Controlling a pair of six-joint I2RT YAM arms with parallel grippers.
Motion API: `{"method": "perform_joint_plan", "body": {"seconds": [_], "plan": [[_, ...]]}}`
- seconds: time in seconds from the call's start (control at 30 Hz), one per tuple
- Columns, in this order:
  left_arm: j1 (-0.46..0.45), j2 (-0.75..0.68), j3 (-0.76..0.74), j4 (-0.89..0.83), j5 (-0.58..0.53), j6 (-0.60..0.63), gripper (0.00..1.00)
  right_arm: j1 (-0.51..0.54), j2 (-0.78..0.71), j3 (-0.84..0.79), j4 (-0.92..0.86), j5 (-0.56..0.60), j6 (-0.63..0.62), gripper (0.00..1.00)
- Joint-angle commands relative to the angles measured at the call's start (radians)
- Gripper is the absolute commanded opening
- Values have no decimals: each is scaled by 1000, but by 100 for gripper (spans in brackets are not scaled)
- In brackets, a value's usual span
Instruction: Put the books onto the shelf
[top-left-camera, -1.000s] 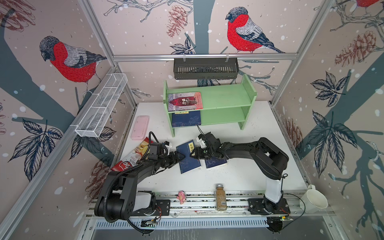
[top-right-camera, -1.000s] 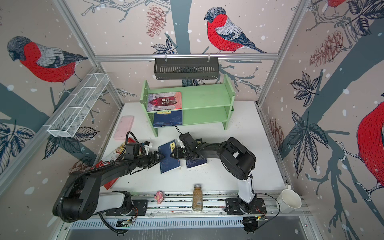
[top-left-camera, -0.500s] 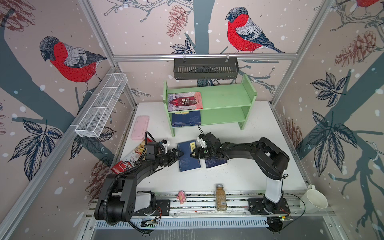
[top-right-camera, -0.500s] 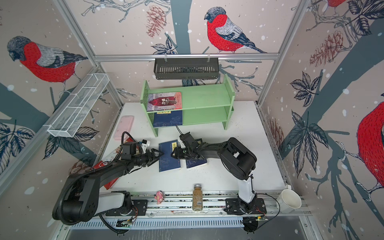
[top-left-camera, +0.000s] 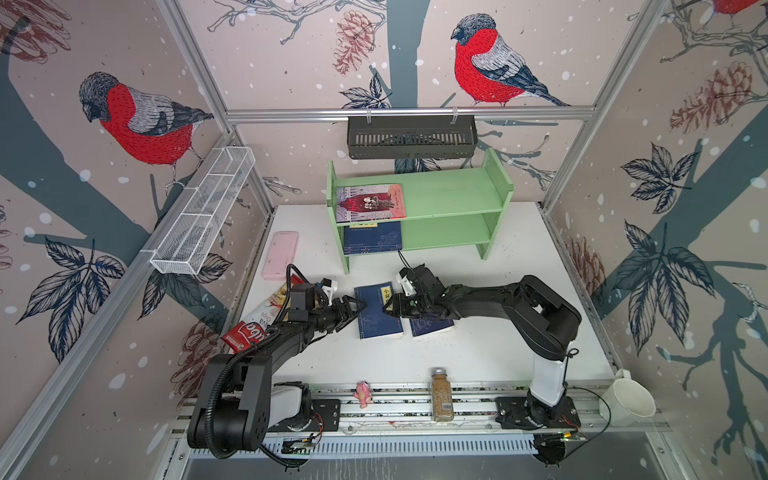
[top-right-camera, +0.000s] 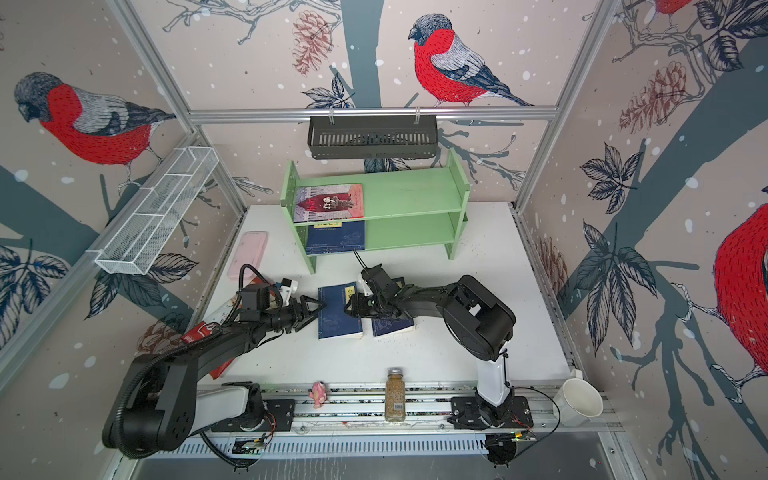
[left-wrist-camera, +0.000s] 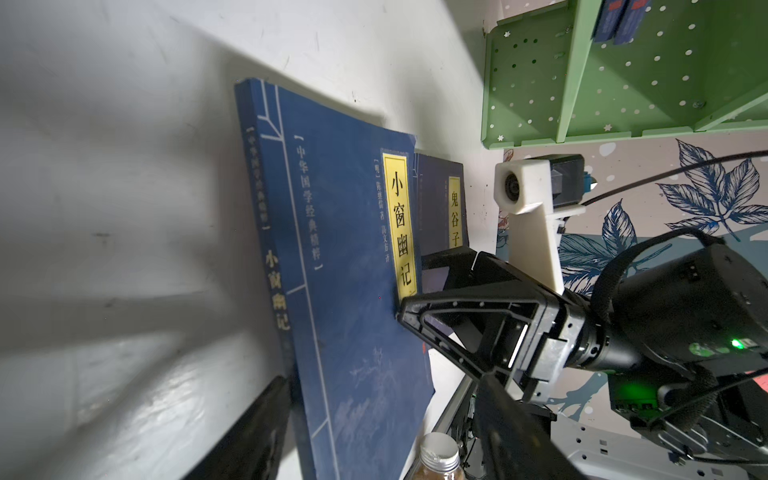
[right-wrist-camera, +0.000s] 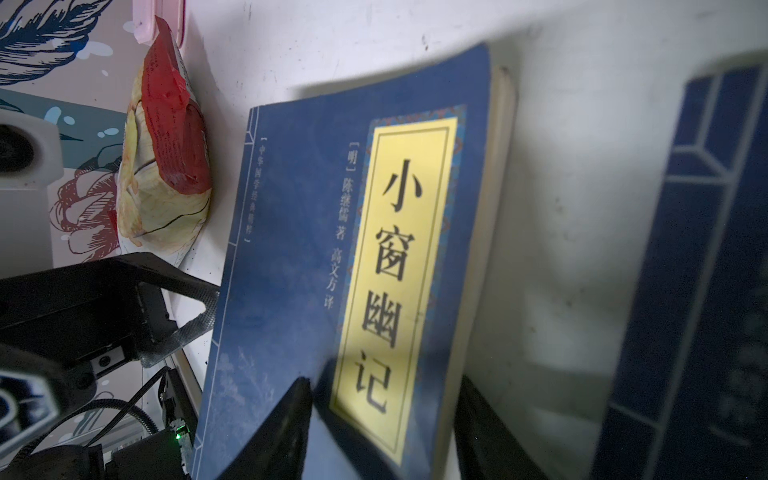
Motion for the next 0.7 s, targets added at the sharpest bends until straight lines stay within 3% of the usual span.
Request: {"method": "perform_joint_plan", "body": {"seconds": [0.0,0.2,0.5,0.67], "plan": [[3,-1,-3,36,34,-30,70,1,-1,-21,-117,3,15,57],[6,6,0,3,5,-23,69,5,-40,-43,-83,-25,19,57],[12,22,72,-241,-226,153,70,10,-45,-37,-152,27,19,56],[8,60,85,-284,-263,198,71,28,-46,-35,-174,38,20,56]]}}
